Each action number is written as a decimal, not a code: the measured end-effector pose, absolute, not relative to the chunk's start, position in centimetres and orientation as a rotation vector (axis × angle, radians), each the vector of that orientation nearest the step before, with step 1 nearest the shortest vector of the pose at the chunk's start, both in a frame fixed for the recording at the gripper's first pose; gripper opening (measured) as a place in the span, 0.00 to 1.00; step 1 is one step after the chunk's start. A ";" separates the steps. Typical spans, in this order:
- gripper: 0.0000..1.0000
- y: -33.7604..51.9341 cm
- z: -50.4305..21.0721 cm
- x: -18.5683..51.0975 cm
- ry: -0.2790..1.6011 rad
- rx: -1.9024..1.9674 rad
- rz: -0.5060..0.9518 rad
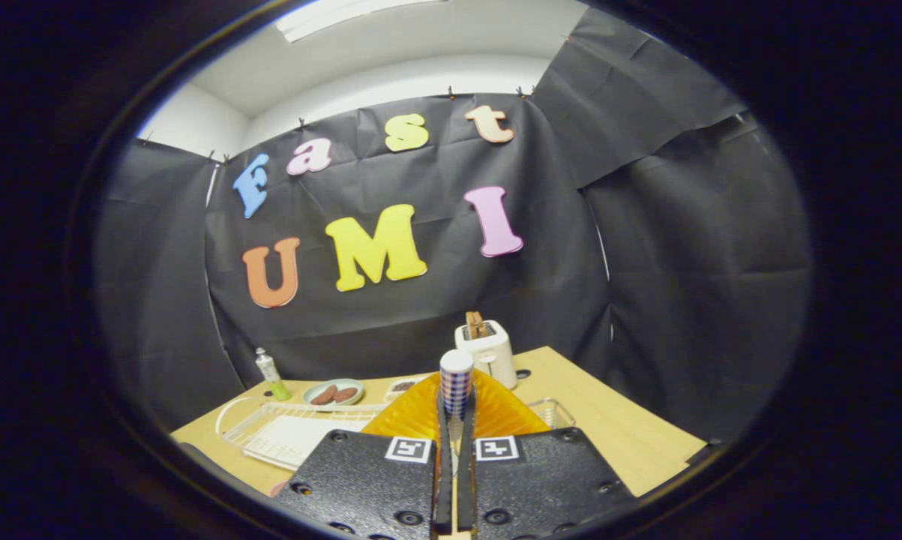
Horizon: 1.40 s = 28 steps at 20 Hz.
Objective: Take the plate from the dish rack, then take the spoon from the basket and place it into the plate.
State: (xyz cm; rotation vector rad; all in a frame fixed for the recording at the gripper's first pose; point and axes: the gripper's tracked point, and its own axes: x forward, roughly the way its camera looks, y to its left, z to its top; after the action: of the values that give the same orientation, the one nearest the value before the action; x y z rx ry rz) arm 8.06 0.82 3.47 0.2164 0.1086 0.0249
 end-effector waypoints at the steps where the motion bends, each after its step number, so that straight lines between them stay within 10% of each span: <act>1: 0.08 2.5 2.9 7.4 0.119 0.224 0.039; 28: 0.26 20.5 -9.3 5.2 0.334 0.296 0.209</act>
State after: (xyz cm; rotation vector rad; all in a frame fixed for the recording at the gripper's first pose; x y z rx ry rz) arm 5.23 20.47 -9.33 0.2956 0.3340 0.2094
